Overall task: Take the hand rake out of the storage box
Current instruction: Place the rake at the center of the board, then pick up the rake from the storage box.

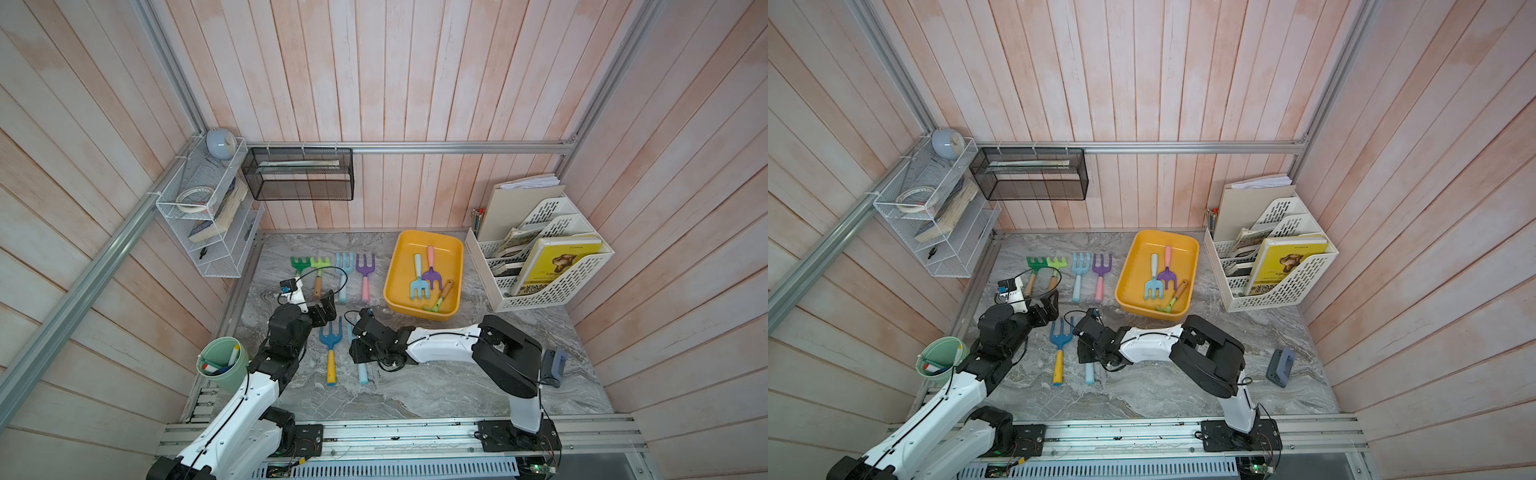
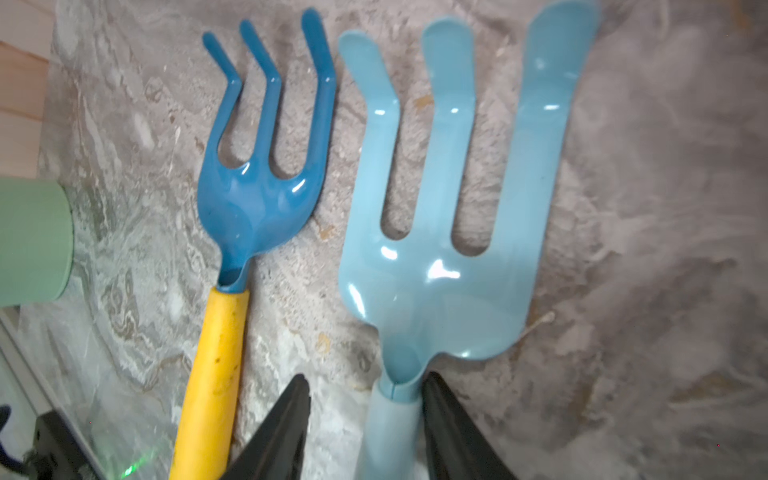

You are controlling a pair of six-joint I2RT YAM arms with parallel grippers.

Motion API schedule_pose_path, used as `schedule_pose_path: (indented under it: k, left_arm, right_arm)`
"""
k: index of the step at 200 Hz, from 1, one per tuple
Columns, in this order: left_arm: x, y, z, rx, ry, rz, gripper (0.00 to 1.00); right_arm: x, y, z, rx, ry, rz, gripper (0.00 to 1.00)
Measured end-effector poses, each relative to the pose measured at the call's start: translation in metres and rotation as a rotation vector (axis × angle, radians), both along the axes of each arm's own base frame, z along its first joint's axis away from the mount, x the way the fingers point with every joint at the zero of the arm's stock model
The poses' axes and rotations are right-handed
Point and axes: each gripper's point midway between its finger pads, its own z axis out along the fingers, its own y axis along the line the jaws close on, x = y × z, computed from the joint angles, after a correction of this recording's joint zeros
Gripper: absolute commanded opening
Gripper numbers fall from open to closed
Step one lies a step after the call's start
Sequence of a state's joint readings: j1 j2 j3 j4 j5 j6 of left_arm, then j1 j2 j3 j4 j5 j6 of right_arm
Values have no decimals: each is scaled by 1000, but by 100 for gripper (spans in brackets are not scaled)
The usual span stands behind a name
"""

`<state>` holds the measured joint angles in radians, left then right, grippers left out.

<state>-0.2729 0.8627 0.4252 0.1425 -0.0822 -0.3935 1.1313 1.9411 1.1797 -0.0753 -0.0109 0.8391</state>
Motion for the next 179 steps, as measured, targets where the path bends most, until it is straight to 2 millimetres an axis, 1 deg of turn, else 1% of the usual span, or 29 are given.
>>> schedule_pose_path:
  k: [5, 16, 28, 41, 44, 48, 56, 67, 76, 88, 96, 101, 112, 116, 125, 139, 152, 165, 179]
  left_arm:
    - [0, 0, 0, 0, -1, 0, 100]
    - [-1, 0, 1, -1, -5, 1, 100]
    - [-1, 1, 1, -1, -8, 2, 100]
    - [-2, 1, 1, -2, -12, 2, 100]
    - [-2, 1, 1, -2, -12, 1, 100]
    - [-2, 0, 0, -2, -12, 0, 100]
    - [-2, 0, -1, -2, -13, -2, 100]
    - [-2, -1, 0, -3, -19, -9, 100]
    - [-1, -3, 2, -6, -25, -19, 100]
    - [0, -5, 4, -10, -37, -28, 100]
    - [1, -6, 4, -13, -40, -34, 100]
    - [2, -7, 4, -13, -41, -37, 100]
    - [5, -9, 2, -15, -38, -44, 100]
    - [5, -10, 0, -16, -35, -48, 100]
    - [8, -12, -4, -14, -23, -53, 100]
    - [11, -14, -13, -9, 1, -61, 100]
    - [15, -16, -22, -1, 25, -66, 100]
    - [20, -18, -27, 11, 39, -73, 100]
    - [26, -20, -32, 28, 52, -80, 100]
  right_arm:
    - [1, -2, 7, 11, 3, 10, 60]
    - [8, -12, 27, 34, -16, 31, 61]
    - [30, -31, 62, 63, -77, 17, 63]
    - [70, -62, 109, 90, -202, -44, 64]
    - [83, -73, 121, 90, -241, -68, 64]
    - [94, -83, 132, 89, -274, -89, 64]
    - [123, -109, 155, 77, -351, -152, 62]
    - [162, -144, 177, 47, -427, -235, 61]
    - [191, -169, 184, 13, -464, -285, 61]
    - [225, -195, 181, -44, -479, -326, 61]
    - [244, -205, 173, -81, -474, -336, 60]
    - [257, -211, 163, -111, -461, -338, 60]
    - [280, -216, 142, -164, -428, -333, 59]
    - [286, -217, 135, -178, -417, -331, 59]
    - [301, -219, 112, -220, -378, -319, 58]
    - [315, -221, 80, -272, -323, -299, 57]
    - [319, -220, 52, -308, -274, -279, 57]
    - [319, -218, 30, -332, -234, -252, 55]
    - [320, -215, 15, -345, -204, -224, 54]
